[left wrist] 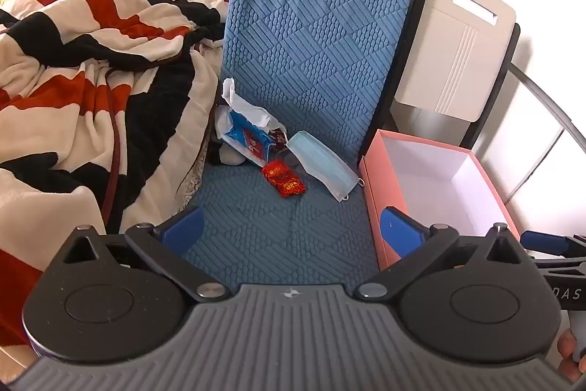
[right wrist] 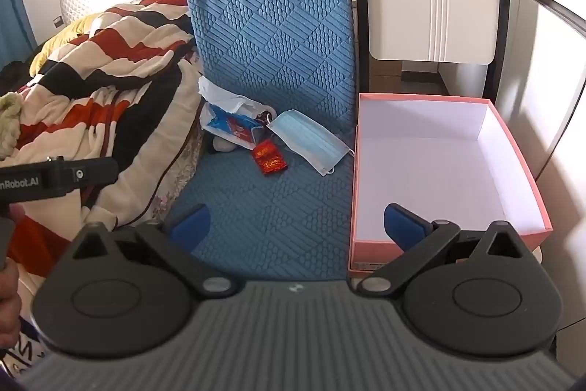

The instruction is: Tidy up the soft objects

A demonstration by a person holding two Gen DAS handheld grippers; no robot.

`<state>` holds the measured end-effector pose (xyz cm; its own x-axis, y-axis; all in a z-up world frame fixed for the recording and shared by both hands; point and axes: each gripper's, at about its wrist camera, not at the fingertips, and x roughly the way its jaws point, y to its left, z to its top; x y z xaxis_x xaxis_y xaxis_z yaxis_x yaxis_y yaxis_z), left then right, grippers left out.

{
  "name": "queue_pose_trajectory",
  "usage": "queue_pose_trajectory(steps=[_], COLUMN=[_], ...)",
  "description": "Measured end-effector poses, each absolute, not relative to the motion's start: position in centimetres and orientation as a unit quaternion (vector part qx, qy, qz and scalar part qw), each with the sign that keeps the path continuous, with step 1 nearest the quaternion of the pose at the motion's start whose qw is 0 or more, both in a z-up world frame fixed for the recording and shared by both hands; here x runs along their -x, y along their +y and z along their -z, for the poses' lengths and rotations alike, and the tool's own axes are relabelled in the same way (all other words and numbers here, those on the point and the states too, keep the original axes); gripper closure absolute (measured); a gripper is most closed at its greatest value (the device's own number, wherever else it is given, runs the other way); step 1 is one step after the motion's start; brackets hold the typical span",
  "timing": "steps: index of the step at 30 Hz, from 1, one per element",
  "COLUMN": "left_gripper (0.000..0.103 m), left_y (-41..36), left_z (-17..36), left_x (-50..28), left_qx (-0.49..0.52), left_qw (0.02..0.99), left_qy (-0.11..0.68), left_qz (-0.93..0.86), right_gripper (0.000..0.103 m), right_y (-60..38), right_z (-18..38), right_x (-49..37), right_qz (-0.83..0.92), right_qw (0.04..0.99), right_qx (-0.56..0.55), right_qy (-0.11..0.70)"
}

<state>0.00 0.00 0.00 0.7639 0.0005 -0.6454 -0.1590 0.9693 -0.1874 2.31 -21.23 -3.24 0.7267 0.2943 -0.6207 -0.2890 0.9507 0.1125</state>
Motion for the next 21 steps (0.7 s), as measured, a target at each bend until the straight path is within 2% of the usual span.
queue_pose_trajectory(steps=[21], left_gripper=[0.0], left_y=[0.6], left_z=[-0.3], left_x=[0.5], left_qx=[0.12], left_qw=[0.933], left_qy=[0.337], left_qz=[-0.049], right_gripper=[0.0], right_y=[-21.4], right_z=[3.7], right_x=[-2.0], right_qz=[-0.15], right_qw=[0.928], right_qx=[-0.001], right_qy=[0.342])
